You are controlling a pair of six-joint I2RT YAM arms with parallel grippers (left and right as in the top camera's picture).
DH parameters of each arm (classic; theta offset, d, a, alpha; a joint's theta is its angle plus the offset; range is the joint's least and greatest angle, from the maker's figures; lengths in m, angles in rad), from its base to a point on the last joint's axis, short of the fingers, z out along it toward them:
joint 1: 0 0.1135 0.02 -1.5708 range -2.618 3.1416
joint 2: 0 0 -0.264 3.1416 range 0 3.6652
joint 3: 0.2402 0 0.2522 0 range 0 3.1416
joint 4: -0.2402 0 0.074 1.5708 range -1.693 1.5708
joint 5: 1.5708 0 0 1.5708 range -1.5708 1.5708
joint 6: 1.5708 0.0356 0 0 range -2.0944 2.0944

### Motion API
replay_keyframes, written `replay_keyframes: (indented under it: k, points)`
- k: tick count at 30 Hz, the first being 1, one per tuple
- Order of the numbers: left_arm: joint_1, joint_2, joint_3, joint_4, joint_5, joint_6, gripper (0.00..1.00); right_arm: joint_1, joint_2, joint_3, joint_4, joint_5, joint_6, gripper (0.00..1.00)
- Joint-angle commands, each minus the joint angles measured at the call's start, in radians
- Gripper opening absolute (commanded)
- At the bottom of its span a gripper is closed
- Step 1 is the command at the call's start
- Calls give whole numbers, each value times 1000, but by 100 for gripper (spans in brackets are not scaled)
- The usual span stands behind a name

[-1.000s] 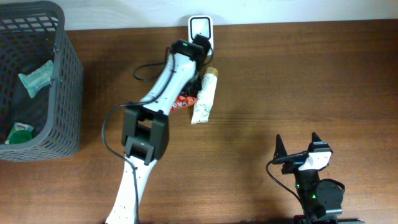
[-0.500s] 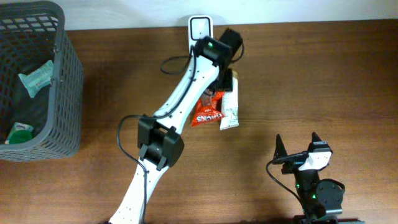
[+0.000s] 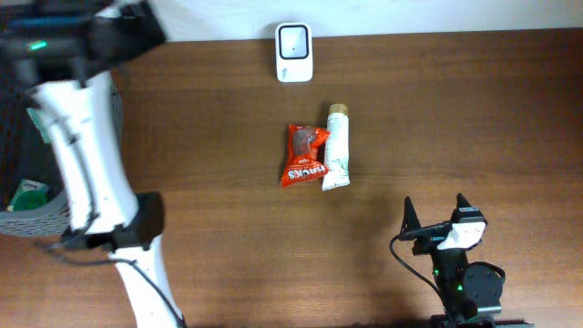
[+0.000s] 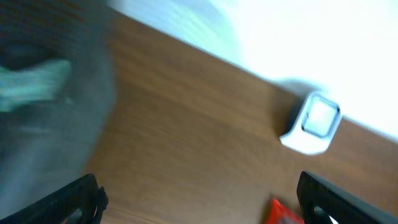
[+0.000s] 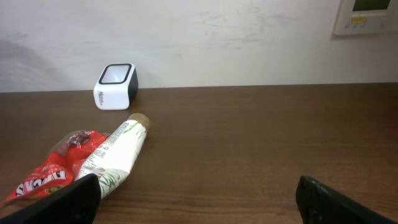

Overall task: Scan the item barcode
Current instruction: 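Carry the red snack bag out and place it beside the tube, then reach the left gripper into the basket and grasp the mint-green packet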

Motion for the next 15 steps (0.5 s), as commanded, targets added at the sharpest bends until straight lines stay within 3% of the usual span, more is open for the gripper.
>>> replay_keyframes:
  k: [1,5,10,12,15]
  points:
    - [167,-77,17,-3,-6,99,99,-5,-7,-9,-1,9,3,98]
    - [383,-78,-69,-4,-10,99,99,-5,-7,-9,-1,9,3,98]
    - [477,-77,-395,9,-85,114,100,-5,-7,-9,-1,9,3,99]
    - [477,-77,-554,114,-92,115,100,-5,-7,-9,-1,9,3,99]
    - [474,-77,-769,390,-88,204,90,-5,-7,-9,-1,9,3,99]
